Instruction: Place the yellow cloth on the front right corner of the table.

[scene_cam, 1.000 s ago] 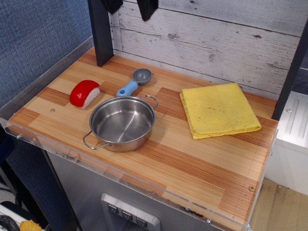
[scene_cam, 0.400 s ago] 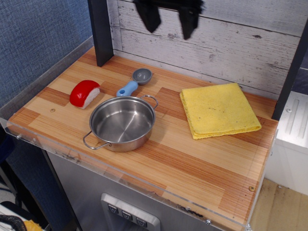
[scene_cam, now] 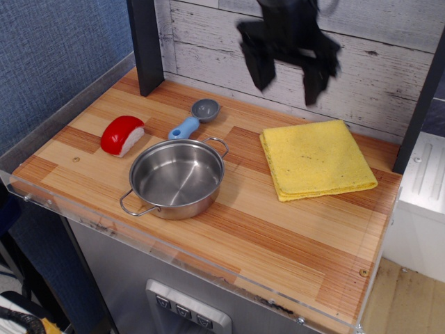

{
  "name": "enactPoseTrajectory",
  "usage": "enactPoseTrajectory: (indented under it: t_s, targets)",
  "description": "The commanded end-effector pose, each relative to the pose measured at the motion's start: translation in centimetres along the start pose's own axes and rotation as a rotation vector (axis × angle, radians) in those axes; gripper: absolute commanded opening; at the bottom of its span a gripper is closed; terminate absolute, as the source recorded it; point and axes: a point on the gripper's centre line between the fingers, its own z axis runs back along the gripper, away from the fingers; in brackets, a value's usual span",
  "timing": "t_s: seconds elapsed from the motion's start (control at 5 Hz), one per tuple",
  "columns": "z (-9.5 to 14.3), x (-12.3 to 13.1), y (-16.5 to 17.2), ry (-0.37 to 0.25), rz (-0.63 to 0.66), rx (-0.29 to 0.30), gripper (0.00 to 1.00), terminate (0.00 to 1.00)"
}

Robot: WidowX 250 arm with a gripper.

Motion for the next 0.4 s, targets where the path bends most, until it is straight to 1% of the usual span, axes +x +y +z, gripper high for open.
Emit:
enactPoseTrajectory:
  t_s: [0.0, 0.2]
  targets:
    - [-1.9, 2.4, -1.2, -0.068, -0.095, 0.000, 1.00, 0.00]
    - [-3.6, 2.2, -1.4, -0.038, -0.119, 0.011, 1.00, 0.00]
